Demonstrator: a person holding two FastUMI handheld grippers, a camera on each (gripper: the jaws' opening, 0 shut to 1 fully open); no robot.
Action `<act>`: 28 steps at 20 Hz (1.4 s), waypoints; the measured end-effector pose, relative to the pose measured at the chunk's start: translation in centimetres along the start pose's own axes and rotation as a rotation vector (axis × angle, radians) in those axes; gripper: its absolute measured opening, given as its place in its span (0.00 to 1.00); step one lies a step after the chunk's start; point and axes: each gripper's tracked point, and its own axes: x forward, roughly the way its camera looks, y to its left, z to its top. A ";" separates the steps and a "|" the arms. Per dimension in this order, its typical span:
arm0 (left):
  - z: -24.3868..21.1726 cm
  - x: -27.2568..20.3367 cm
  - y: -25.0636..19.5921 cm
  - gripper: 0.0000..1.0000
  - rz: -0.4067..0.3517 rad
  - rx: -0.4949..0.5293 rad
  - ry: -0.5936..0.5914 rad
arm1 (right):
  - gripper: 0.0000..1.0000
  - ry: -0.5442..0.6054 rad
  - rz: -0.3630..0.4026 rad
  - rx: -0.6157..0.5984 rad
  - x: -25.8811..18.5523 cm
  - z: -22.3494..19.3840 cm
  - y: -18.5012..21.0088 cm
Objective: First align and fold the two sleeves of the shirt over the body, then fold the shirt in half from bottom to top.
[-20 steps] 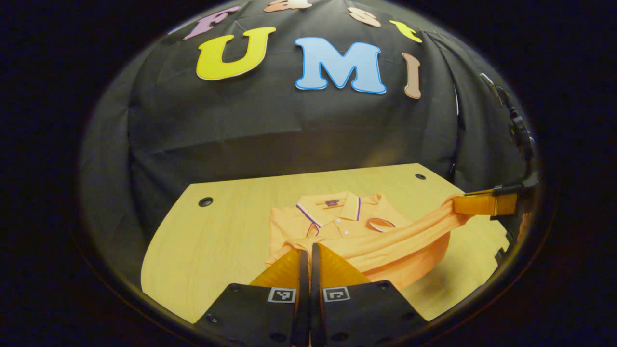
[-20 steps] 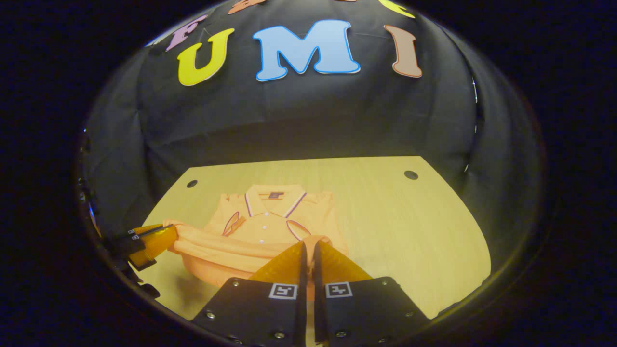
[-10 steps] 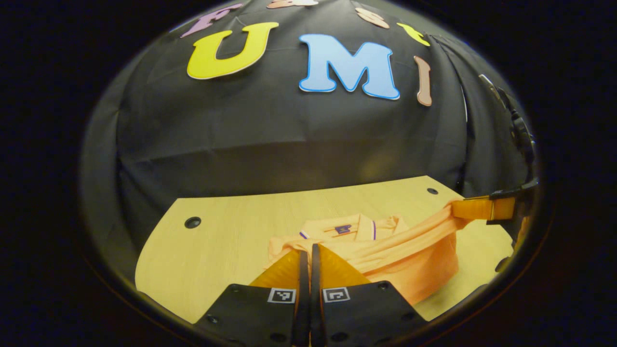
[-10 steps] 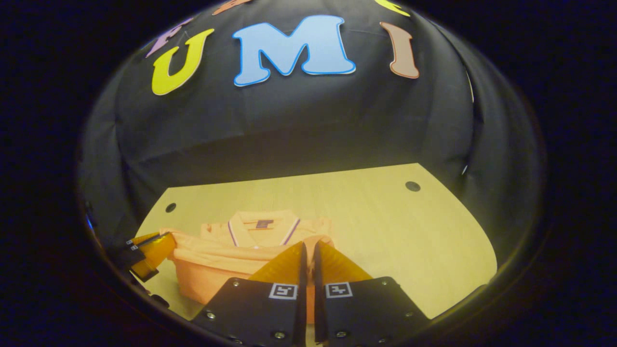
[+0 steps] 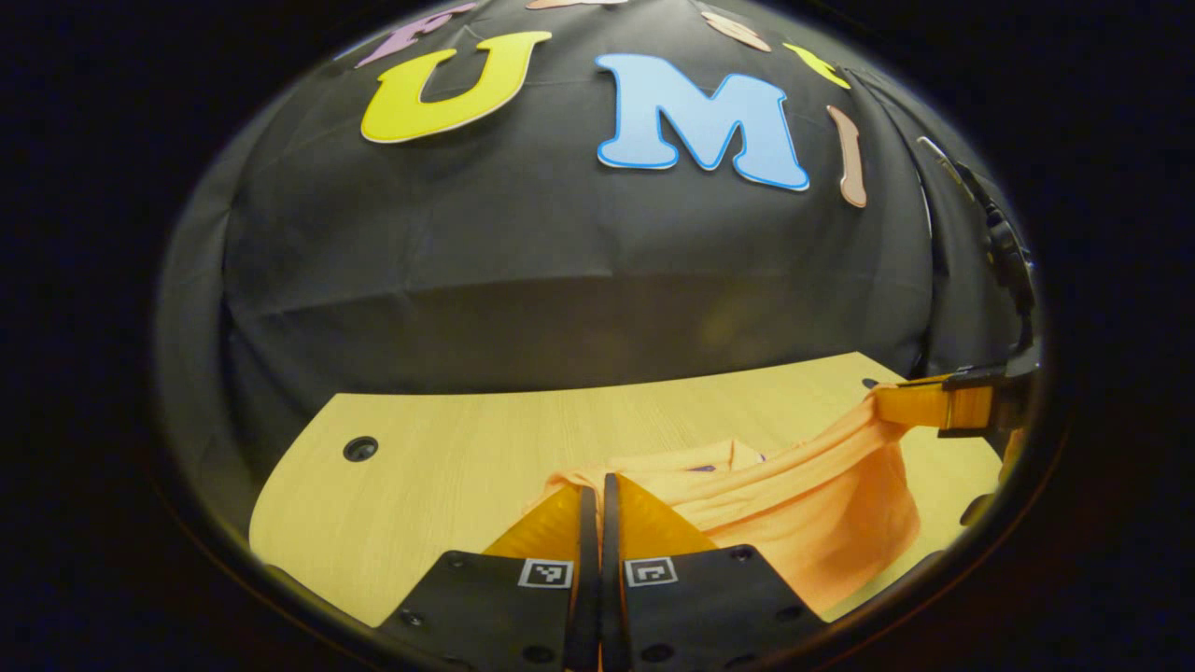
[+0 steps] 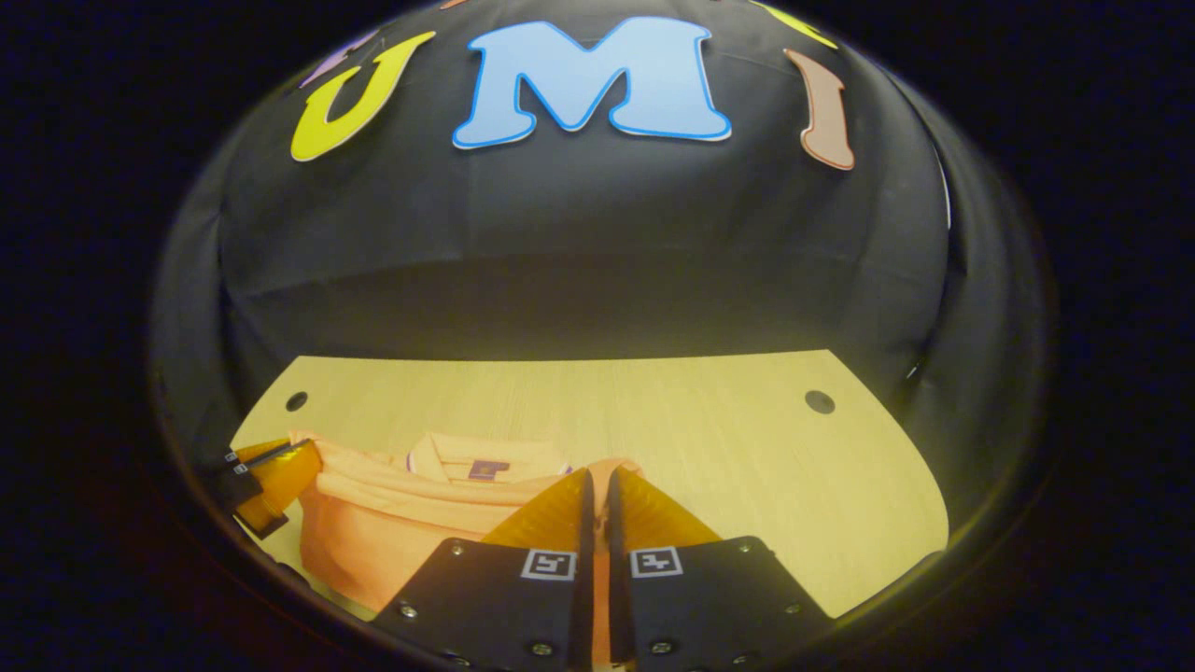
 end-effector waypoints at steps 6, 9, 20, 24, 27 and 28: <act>-2.3 2.6 0.6 0.08 0.016 -0.012 0.041 | 0.07 0.075 -0.022 -0.054 3.7 -2.1 0.4; -3.2 3.0 0.8 0.12 0.019 -0.015 0.070 | 0.10 0.115 -0.019 -0.068 4.4 -3.4 0.5; -5.0 0.4 0.0 0.34 0.007 -0.063 0.155 | 0.47 0.109 -0.013 -0.146 1.0 -4.2 0.3; -3.4 -2.2 -0.4 0.65 0.032 -0.047 0.110 | 0.59 0.057 0.012 -0.129 -2.2 -3.2 -0.4; -1.4 -4.6 -1.4 0.82 0.036 -0.048 0.064 | 0.82 0.007 0.025 -0.111 -5.1 -1.8 -1.4; -0.8 -5.4 -1.6 0.87 0.040 -0.048 0.047 | 0.86 -0.014 0.027 -0.109 -6.1 -1.3 -1.8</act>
